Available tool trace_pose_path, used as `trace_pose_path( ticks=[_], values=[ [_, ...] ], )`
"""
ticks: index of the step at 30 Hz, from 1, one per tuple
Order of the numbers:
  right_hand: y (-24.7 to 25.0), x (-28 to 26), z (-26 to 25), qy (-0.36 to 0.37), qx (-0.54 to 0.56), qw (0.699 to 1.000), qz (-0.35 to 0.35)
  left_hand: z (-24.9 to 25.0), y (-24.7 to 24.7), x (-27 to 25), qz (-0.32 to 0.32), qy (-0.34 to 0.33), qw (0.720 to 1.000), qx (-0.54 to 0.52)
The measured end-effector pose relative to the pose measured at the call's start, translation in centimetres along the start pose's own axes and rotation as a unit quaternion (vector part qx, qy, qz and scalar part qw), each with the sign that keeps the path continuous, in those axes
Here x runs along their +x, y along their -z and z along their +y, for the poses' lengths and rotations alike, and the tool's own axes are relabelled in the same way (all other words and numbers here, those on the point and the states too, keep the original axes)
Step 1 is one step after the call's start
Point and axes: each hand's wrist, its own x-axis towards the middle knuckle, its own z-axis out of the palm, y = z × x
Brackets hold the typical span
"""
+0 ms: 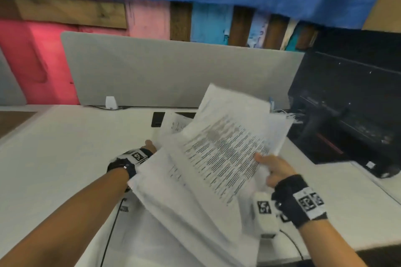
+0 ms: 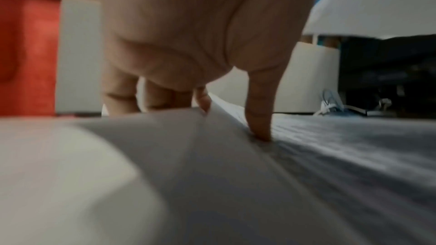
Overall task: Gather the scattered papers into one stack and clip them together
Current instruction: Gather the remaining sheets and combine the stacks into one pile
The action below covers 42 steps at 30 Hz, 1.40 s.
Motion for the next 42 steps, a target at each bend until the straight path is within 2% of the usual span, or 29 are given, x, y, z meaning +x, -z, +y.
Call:
trace_pose_path(
  ticks=[2,3,5,8,13,17,20,23,25,26,27,31,36,38,39,42],
  values=[
    [-0.7,0.8,3.0,-0.03,-0.007,0.999,-0.011,-0.1,-0.8,1.7,0.016,0.06,0.998,-0.013],
    [-1.1,1.2,4.2,-0.041,-0.012,0.999,-0.002,-0.4,-0.9,2.2,0.017,0.064,0.998,0.005],
    [-1.3,1.9,5.7,-0.044,-0.032,0.998,0.026,-0.6,-0.5,2.2,-0.018,0.048,0.997,0.053],
    [-1.2,2.4,6.0,-0.019,-0.058,0.997,0.045,-1.4,0.1,2.8,-0.034,0.034,0.996,0.073],
    [-2.4,2.0,6.2,0.026,-0.189,0.975,0.11,-2.2,0.8,3.8,-0.052,0.032,0.998,0.029],
    [-3.0,2.0,7.0,0.024,-0.092,0.991,0.095,-2.7,0.7,3.9,-0.106,-0.006,0.994,-0.019],
    [-2.4,1.6,7.4,0.032,-0.019,0.996,0.083,-3.5,0.4,4.1,-0.203,-0.055,0.972,-0.102],
    [-1.6,0.6,7.2,0.052,0.033,0.997,0.055,-3.9,0.8,3.1,-0.288,-0.085,0.918,-0.259],
    [-1.2,0.1,6.8,0.054,0.054,0.997,0.025,-4.3,0.8,3.2,-0.311,-0.099,0.892,-0.312],
    [-1.1,0.1,6.8,0.052,0.058,0.997,0.013,-4.2,0.8,3.0,-0.312,-0.095,0.888,-0.325],
    [-1.1,0.2,6.7,0.049,0.054,0.997,0.005,-4.0,0.6,2.8,-0.303,-0.079,0.89,-0.33],
    [-1.6,0.5,6.9,0.043,0.026,0.999,0.018,-2.3,-0.4,2.1,-0.297,-0.05,0.928,-0.217],
    [-2.0,0.4,6.2,0.036,0.03,0.999,0.015,-0.4,-1.1,1.6,-0.27,-0.104,0.953,-0.085],
    [-2.1,0.5,6.1,0.03,0.03,0.999,0.019,0.1,-1.3,1.3,-0.206,-0.117,0.971,-0.028],
    [-2.1,0.4,6.0,0.03,0.033,0.999,0.017,0.1,-1.4,1.6,-0.196,-0.119,0.973,-0.026],
    [-1.6,-0.1,5.5,0.019,0.035,0.999,-0.002,-0.4,-0.9,2.0,-0.256,-0.118,0.954,-0.103]
  ],
)
